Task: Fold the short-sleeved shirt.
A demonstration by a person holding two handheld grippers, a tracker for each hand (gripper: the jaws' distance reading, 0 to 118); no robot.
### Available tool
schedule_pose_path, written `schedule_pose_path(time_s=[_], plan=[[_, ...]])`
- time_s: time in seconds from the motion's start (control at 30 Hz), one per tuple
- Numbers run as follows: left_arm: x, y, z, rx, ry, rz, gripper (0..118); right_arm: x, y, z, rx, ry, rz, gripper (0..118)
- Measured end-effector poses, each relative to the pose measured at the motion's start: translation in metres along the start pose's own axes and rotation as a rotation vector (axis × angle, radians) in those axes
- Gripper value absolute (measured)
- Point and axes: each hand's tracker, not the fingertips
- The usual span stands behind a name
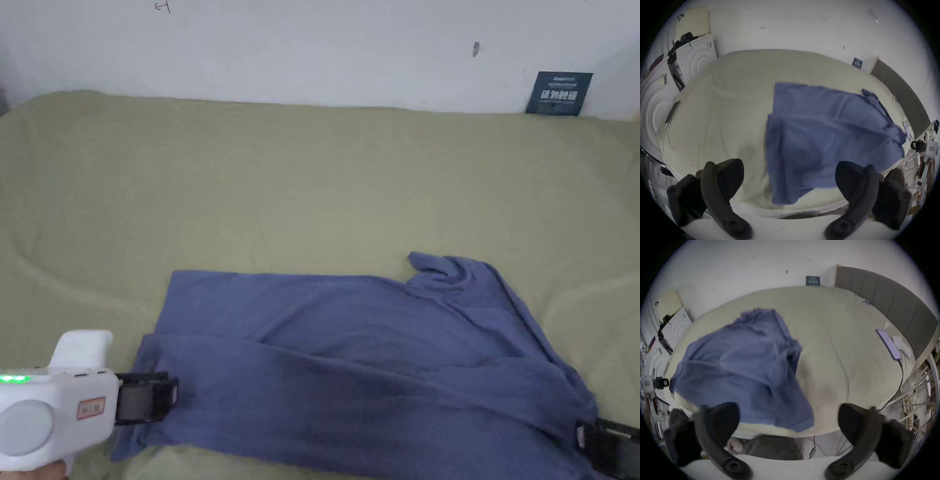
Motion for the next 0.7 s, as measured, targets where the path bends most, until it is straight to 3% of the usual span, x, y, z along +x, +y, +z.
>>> schedule_pose_path(time_s=[0.03,0.07,0.1,0.13,0.17,0.37,0.4,0.43,0.47,0.5,0.63,0.7], plan=[[0.001,0.011,-0.003,0.01,0.008,0.001,114,0.001,0.009,-0.005,0.012,0.005,0.007,114],[0.003,0.023,-0.007,0.047,0.029,-0.016,102,0.001,0.019,-0.011,0.03,0.008,0.01,106],[0.01,0.034,-0.009,0.055,0.044,-0.026,75,0.0,0.028,-0.017,0.042,-0.001,0.009,85],[0.012,0.047,-0.017,0.066,0.054,-0.019,32,-0.008,0.04,-0.025,0.038,0.005,0.018,46],[0.014,0.059,-0.028,0.067,0.05,-0.012,0,-0.011,0.049,-0.037,0.035,-0.008,0.02,1],[0.032,0.125,-0.096,0.026,0.071,-0.013,4,-0.028,0.098,-0.085,-0.002,-0.014,0.091,1],[0.035,0.133,-0.108,0.021,0.087,-0.013,21,-0.027,0.104,-0.097,-0.005,-0.017,0.095,1],[0.036,0.14,-0.12,0.013,0.098,-0.011,52,-0.028,0.112,-0.106,-0.01,-0.02,0.098,1],[0.037,0.145,-0.133,-0.01,0.111,-0.006,96,-0.029,0.12,-0.115,-0.016,-0.018,0.102,1],[0.035,0.15,-0.145,-0.033,0.131,0.002,114,-0.03,0.127,-0.123,-0.02,-0.018,0.109,1],[0.035,0.159,-0.179,-0.071,0.222,-0.027,115,-0.032,0.146,-0.149,-0.042,-0.036,0.146,1],[0.035,0.159,-0.19,-0.095,0.241,-0.035,108,-0.034,0.149,-0.157,-0.052,-0.042,0.152,1]])
